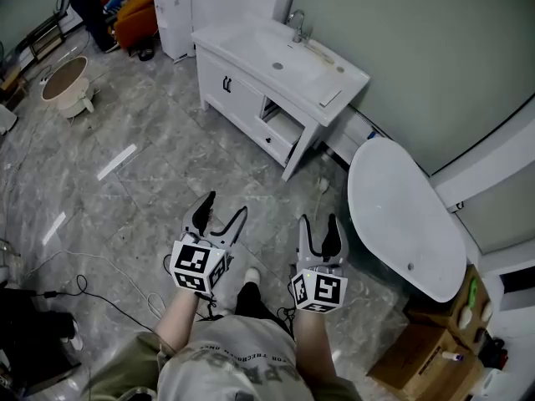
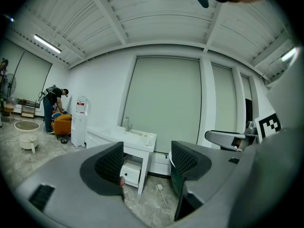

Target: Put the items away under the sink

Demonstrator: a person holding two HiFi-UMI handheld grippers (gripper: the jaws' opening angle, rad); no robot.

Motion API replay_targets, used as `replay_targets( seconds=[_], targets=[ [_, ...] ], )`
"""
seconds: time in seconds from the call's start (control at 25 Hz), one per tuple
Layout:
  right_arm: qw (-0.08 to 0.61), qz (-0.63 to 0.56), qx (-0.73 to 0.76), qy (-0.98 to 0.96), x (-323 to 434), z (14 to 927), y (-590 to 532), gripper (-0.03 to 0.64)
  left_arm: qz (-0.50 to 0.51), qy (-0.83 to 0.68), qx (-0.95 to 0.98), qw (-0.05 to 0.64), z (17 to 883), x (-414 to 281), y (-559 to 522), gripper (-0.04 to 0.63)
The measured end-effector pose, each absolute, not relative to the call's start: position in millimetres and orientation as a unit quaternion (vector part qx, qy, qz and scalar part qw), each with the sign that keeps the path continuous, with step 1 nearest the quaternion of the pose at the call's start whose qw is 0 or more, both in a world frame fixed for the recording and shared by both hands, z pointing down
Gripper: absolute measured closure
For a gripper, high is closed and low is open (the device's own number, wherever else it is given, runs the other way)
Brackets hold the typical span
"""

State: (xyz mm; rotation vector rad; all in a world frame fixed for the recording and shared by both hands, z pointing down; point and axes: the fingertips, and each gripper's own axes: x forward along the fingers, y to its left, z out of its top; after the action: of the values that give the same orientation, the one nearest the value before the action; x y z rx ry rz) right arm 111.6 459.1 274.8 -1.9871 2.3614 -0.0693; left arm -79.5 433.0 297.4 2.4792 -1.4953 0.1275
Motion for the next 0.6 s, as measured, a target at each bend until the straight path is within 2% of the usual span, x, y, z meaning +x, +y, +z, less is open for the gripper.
replay_targets(
  seconds=[0.6],
  targets=[
    [0.017,-0.039,-0.639,0.768,191,280,328,0.362,0.058,-0.52,0.845,0.109,292,-2,312,0.293]
  ],
)
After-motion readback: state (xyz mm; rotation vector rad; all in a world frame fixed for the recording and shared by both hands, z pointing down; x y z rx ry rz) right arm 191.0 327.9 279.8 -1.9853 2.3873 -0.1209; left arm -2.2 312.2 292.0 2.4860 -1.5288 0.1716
